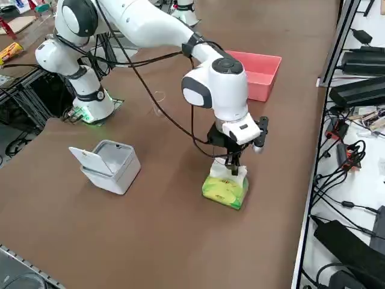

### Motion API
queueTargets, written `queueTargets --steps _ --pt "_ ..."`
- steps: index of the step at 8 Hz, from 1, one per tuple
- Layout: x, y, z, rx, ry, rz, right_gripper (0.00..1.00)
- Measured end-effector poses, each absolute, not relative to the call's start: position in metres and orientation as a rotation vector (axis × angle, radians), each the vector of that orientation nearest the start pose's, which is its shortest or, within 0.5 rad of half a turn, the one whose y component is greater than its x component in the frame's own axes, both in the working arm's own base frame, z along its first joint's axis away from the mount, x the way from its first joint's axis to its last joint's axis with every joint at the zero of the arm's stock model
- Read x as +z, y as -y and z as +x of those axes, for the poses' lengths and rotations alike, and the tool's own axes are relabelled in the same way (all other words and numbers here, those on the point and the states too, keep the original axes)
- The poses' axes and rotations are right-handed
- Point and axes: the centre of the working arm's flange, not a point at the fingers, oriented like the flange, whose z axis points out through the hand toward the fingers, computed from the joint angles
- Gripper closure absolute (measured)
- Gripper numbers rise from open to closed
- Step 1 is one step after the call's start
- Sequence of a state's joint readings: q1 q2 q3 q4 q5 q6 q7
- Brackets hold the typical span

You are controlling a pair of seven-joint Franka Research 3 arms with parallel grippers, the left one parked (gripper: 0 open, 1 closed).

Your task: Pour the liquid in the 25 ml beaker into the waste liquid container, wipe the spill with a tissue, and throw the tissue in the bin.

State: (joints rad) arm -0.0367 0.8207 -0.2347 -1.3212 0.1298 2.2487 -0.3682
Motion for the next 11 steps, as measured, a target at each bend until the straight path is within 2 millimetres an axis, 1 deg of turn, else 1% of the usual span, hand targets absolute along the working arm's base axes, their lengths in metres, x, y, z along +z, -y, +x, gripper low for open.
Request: queueTargets --steps 2,5,6,8,11 --pt "0.269 0.156 0.741 -0.176 0.194 -3.239 0.98" --pt "0.271 0.156 0.74 -0.13 0.236 -3.233 0.98" --pt "0.277 0.154 0.741 -0.124 0.272 -3.229 0.98" --pt "0.3 0.146 0.742 -0.105 0.382 -3.209 0.98" --pt "0.34 0.131 0.731 -0.01 0.442 -3.147 0.98"
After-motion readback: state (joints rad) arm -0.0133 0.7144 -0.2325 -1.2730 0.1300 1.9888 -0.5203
